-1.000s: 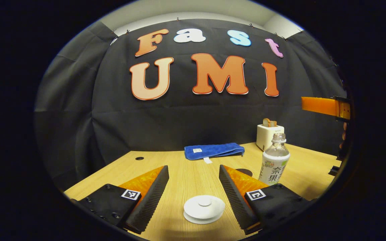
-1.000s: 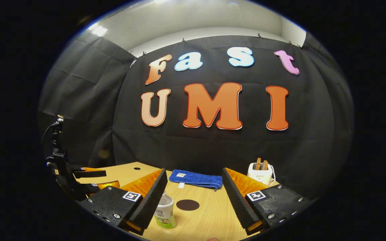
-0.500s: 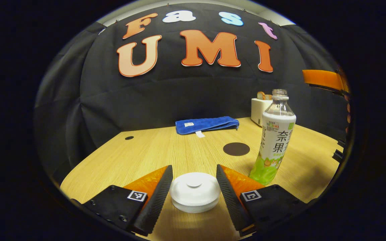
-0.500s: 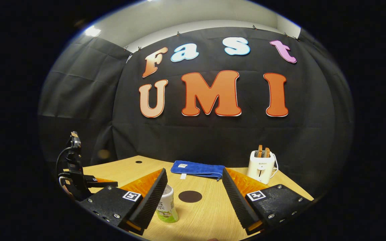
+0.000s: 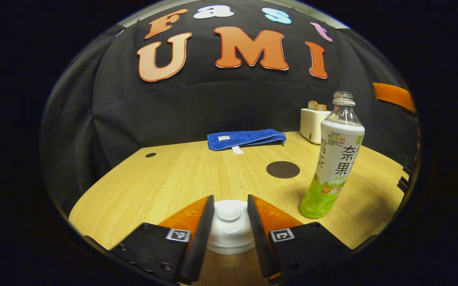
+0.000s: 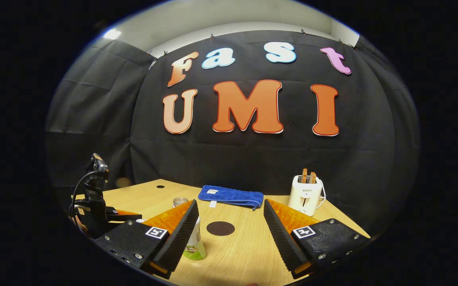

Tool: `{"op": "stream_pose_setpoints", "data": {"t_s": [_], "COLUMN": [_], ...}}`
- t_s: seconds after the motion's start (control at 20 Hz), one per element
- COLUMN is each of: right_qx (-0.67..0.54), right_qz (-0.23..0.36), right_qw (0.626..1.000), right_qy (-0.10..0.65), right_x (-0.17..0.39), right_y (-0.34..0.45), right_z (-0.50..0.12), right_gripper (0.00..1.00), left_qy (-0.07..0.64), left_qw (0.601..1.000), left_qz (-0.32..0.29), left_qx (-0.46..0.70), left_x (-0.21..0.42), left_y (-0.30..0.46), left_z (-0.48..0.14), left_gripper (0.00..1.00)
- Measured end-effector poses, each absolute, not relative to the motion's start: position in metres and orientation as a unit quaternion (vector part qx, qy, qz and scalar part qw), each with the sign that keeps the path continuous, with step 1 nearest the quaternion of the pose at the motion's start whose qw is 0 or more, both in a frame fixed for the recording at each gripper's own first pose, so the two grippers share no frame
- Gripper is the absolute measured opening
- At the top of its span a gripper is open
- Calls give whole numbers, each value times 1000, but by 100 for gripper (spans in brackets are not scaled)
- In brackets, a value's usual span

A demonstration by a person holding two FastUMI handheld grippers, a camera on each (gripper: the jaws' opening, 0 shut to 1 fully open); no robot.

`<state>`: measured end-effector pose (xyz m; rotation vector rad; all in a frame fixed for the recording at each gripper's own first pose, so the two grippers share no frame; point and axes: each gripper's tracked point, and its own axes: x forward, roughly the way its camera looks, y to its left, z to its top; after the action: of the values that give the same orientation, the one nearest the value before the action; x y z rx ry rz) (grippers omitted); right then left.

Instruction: Open the teacup lid with one hand, grasp the water bottle and pour water into the teacup with the other hand; after pouring, place the water bottle on the coaster and then close the teacup lid.

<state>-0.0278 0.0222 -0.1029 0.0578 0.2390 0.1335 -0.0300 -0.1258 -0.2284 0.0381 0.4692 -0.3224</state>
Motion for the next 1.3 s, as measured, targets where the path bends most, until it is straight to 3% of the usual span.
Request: {"op": "stream_pose_setpoints", "data": {"t_s": [0.1,0.2,0.3,0.75,1.1,1.3], "right_qx": [24,21,16,-10,-24,-22], "right_qz": [70,78,89,166,181,190], "right_qw": [989,988,986,970,956,946], "right_qy": [125,130,137,180,231,261], "right_x": [-27,-27,-27,-38,-30,-28], "right_y": [24,30,36,80,110,126], "right_z": [-109,-114,-120,-157,-207,-230], "right_gripper": [99,99,99,99,98,93], "left_qy": [235,232,230,202,175,172], "left_qw": [959,961,961,968,977,979], "left_qz": [-160,-153,-155,-148,-121,-107], "left_qx": [22,11,8,-2,1,-1], "left_x": [-29,-34,-24,-19,-15,-15], "left_y": [-126,-121,-124,-116,-87,-70], "left_z": [-234,-231,-232,-210,-186,-182], "left_gripper": [38,37,30,32,32,32]}}
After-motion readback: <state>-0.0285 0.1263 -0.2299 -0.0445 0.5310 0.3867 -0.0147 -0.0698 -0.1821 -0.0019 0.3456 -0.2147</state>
